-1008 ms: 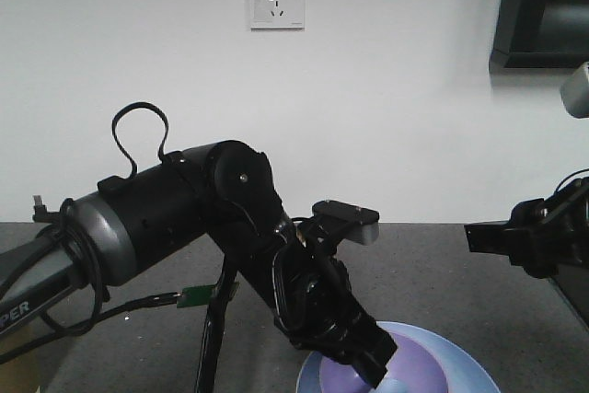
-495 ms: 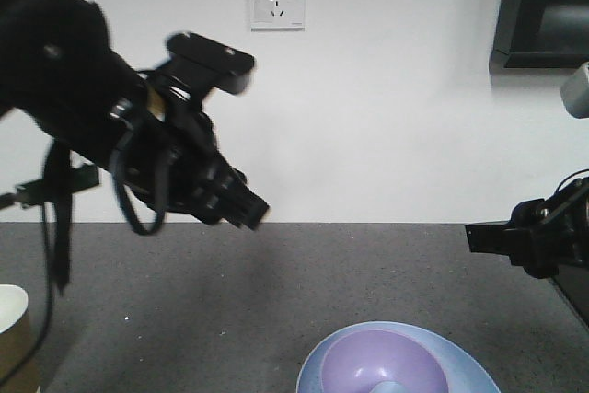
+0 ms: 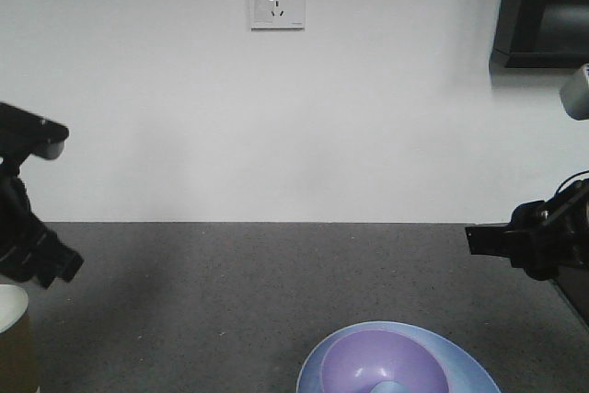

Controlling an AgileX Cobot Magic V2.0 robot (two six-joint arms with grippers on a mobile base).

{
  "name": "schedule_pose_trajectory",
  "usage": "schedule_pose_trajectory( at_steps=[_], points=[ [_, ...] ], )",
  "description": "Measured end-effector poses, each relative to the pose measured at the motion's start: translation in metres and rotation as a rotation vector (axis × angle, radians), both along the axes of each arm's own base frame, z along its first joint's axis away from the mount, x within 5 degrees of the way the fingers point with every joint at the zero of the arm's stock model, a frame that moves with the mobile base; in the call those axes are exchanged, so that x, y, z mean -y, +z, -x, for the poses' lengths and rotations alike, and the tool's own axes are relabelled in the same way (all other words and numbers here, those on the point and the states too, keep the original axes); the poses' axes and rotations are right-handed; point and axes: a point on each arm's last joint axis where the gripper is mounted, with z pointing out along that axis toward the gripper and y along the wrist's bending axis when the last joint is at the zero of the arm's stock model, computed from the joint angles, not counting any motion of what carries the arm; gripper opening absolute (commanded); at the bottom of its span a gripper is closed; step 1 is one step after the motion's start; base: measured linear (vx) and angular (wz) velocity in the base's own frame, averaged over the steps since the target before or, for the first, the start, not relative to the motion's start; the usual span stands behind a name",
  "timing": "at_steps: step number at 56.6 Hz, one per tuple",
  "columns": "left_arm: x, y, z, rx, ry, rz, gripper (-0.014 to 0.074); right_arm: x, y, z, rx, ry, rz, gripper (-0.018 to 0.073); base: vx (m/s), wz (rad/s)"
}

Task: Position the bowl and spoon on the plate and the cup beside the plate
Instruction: 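Grasp the brown paper cup rim with the left gripper and lift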

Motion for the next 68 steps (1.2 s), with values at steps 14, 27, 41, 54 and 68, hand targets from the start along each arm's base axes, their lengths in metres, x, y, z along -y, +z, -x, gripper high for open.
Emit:
schedule_pose_trajectory(
  at_steps=[14, 27, 41, 54, 68],
  points=[
    [-0.015, -0.033, 0.000, -0.102, 0.029, -0.035, 0.0429, 0.000, 0.000, 0.000, 0.000, 0.000, 0.000, 0.0585, 0.00, 0.00],
    [-0.023, -0.036, -0.004, -0.084, 0.046, -0.034, 0.0429, 0.000, 0.000, 0.000, 0.000, 0.000, 0.000, 0.0585, 0.00, 0.00],
    [-0.023, -0.036, -0.006, -0.067, 0.031, -0.012, 0.0429, 0.000, 0.000, 0.000, 0.000, 0.000, 0.000, 0.0585, 0.00, 0.00],
    [-0.020, -0.055, -0.020, -0.127, 0.029, -0.024, 0.0429, 0.000, 0.000, 0.000, 0.000, 0.000, 0.000, 0.0585, 0.00, 0.00],
    [-0.017, -0.072, -0.030, -0.177, 0.028, -0.033, 0.0328, 0.000, 0.000, 0.000, 0.000, 0.000, 0.000, 0.0585, 0.00, 0.00]
  ],
)
